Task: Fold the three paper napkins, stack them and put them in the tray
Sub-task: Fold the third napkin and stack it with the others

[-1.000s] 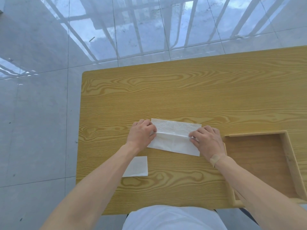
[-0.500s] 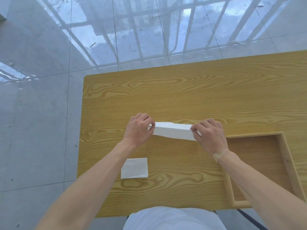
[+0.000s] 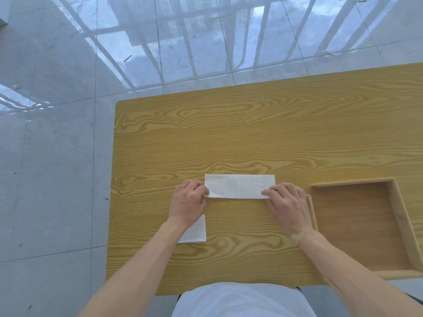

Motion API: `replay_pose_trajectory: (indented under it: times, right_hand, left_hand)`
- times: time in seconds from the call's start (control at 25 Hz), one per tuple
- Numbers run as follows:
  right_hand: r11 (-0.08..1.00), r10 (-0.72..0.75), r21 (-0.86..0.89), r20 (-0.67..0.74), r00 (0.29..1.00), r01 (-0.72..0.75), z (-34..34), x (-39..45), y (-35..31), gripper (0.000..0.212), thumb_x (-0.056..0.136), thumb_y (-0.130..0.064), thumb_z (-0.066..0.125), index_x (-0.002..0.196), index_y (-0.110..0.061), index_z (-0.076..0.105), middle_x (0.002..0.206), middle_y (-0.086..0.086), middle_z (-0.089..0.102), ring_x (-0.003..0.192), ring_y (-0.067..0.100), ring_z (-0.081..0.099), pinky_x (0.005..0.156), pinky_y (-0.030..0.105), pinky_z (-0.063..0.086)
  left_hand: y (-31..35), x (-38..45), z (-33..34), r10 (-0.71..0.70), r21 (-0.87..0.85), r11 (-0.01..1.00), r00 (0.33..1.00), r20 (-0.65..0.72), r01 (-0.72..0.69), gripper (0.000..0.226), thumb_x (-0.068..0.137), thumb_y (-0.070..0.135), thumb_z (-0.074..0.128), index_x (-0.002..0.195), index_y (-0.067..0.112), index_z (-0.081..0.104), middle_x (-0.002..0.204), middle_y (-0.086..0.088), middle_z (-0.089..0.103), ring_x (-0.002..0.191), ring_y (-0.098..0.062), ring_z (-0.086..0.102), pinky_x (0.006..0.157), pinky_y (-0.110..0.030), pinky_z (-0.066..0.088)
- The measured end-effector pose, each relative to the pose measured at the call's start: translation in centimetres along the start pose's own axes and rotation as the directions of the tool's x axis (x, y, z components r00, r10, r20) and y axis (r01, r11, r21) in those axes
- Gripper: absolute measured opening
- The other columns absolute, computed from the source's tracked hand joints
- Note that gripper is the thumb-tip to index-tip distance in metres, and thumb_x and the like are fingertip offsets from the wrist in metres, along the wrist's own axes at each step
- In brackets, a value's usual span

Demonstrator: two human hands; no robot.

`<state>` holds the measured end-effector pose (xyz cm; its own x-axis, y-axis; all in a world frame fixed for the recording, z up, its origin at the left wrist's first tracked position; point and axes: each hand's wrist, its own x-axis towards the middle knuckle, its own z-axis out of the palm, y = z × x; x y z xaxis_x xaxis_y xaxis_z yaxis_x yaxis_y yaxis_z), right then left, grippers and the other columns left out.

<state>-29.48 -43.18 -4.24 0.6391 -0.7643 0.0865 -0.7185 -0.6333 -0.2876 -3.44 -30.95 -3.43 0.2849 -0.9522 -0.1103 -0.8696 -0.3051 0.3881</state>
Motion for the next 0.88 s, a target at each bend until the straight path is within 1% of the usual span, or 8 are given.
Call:
replay_pose_trajectory:
  times: [0.2,0.28,0.36,0.44,0.52,0.64,0.76,0.88]
  right_hand:
    - [0.999,-0.024,0.03,0.004,1.0,0.024,1.1,-0.2,-1.5,0.03,0.086,-0.016,0.063,0.115,-0.02,0.065,0.118,0.001,0.065,0.119,0.027,0.054,0.098,0.041,0.039]
    - [0.999,-0.038,0.008,0.034,0.999,0.038,1.7,0.6,-2.3,0.037,0.092,-0.025,0.055,0.128,-0.018,0.059,0.133,0.004,0.059,0.131,0.029,0.046,0.106,0.046,0.037]
    - [0.998,-0.046,-0.032,0.148,0.988,0.051,2.4,1.9,-2.8,0.046,0.098,-0.036,0.046,0.141,-0.02,0.046,0.149,0.004,0.046,0.143,0.031,0.032,0.113,0.053,0.029]
    - [0.994,-0.037,-0.086,0.274,0.961,0.063,3.2,2.7,-2.7,0.056,0.101,-0.046,0.029,0.151,-0.023,0.028,0.16,0.001,0.027,0.149,0.03,0.014,0.117,0.058,0.018]
    - [0.989,-0.007,-0.135,0.35,0.937,0.058,4.0,2.9,-2.2,0.062,0.1,-0.052,0.016,0.155,-0.025,0.011,0.164,-0.002,0.01,0.151,0.029,0.001,0.118,0.061,0.01]
    - [0.985,0.026,-0.166,0.369,0.929,0.038,4.9,2.6,-1.9,0.065,0.098,-0.057,0.012,0.155,-0.027,0.0,0.165,-0.006,-0.002,0.15,0.029,-0.007,0.118,0.062,0.006]
    - [0.985,0.049,-0.17,0.369,0.928,0.016,5.1,2.4,-1.7,0.066,0.097,-0.06,0.01,0.154,-0.03,-0.002,0.164,-0.008,-0.004,0.15,0.028,-0.008,0.119,0.06,0.004]
    - [0.978,0.146,-0.188,0.33,0.933,-0.087,4.9,2.0,-0.2,0.065,0.097,-0.062,0.011,0.154,-0.033,-0.001,0.164,-0.009,-0.003,0.151,0.025,-0.008,0.119,0.055,-0.001]
  left_hand:
    - [1.4,-0.6,1.1,-0.042,0.028,0.999,0.995,-0.091,0.045,0.026,0.077,0.008,0.06,0.102,0.014,0.068,0.108,-0.003,0.065,0.104,-0.029,0.059,0.086,-0.043,0.047]
    - [3.1,-0.1,2.2,0.017,0.032,0.999,0.996,-0.083,-0.014,0.033,0.089,0.02,0.051,0.119,0.011,0.063,0.126,-0.008,0.061,0.121,-0.031,0.053,0.099,-0.047,0.044]
    - [4.8,1.0,3.5,0.063,0.051,0.997,0.998,-0.001,-0.063,0.047,0.099,0.032,0.039,0.139,0.01,0.049,0.15,-0.009,0.044,0.143,-0.03,0.033,0.116,-0.049,0.028]
    - [5.6,2.0,4.8,0.089,0.093,0.991,0.992,0.094,-0.098,0.059,0.103,0.044,0.024,0.152,0.012,0.029,0.163,-0.005,0.02,0.151,-0.025,0.011,0.122,-0.048,0.01]
    - [5.5,2.5,5.9,0.097,0.159,0.979,0.981,0.17,-0.124,0.064,0.102,0.05,0.014,0.156,0.014,0.013,0.165,-0.002,0.005,0.152,-0.021,0.0,0.122,-0.05,0.005]
    - [4.8,2.6,6.8,0.076,0.214,0.969,0.971,0.229,-0.126,0.067,0.101,0.054,0.01,0.156,0.017,0.0,0.165,0.002,-0.005,0.151,-0.018,-0.007,0.122,-0.05,0.005]
    - [4.2,2.6,6.9,0.065,0.221,0.968,0.971,0.23,-0.118,0.066,0.101,0.056,0.008,0.157,0.021,0.001,0.165,0.003,-0.004,0.151,-0.018,-0.005,0.122,-0.049,0.003]
    - [2.3,2.7,6.2,0.032,0.232,0.969,0.978,0.205,-0.08,0.062,0.102,0.051,0.013,0.157,0.024,0.003,0.165,0.004,-0.003,0.151,-0.019,-0.003,0.121,-0.046,0.002]
